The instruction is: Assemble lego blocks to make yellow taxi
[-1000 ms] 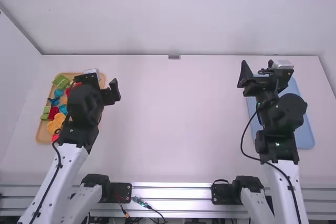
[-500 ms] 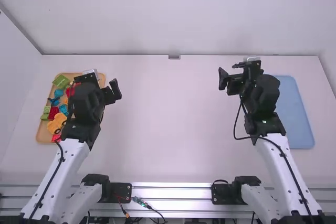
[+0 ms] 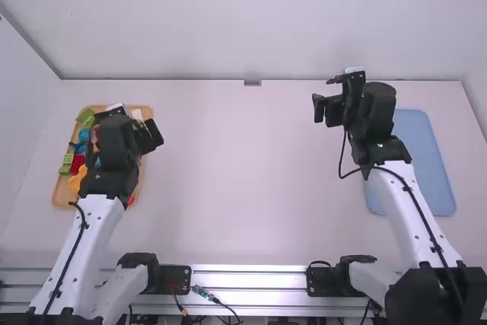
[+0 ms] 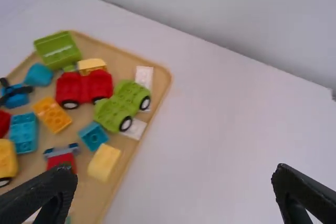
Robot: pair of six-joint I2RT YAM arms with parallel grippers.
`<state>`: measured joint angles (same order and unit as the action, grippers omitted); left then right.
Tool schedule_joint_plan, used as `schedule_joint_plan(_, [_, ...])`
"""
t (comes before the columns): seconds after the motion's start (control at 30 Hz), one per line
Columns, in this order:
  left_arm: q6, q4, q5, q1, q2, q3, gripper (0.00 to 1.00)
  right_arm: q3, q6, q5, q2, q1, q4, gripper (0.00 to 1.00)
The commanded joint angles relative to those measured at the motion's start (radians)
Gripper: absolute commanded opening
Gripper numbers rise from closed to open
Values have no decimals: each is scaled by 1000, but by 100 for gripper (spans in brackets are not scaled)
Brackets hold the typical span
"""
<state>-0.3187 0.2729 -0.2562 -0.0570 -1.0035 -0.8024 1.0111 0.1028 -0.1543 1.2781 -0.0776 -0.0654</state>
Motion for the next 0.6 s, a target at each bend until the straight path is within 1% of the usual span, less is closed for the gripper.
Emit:
schedule_joint_plan(0.0, [-6,50,-29,-40,-21,-74,99,64,56,-10,39,-29,-23,99])
schedule_joint_plan(0.13, [-6,146,-70,-107,-73,-151,99,122,83,-2,98,-63,-81,99])
schedule_joint_plan(0.2, [-6,220,-69,-158,-113,-210,99,153,82,-2,128,-82,-111,99])
schedule_joint_plan(0.27, [-6,252,-67,-179,-133,-237,99,164,82,-3,141,-87,-114,99])
schedule_joint_plan(0.3, [2,295,-67,-214,-166,-275,99,164,82,-3,157,-91,-105,99])
schedule_joint_plan(0.43, [82,373,-29,-304,-258,-361,99,164,82,-2,202,-92,-90,99])
schedule_joint_plan(0.57, [179,460,31,-410,-361,-449,99,169,82,-2,238,-73,-92,99])
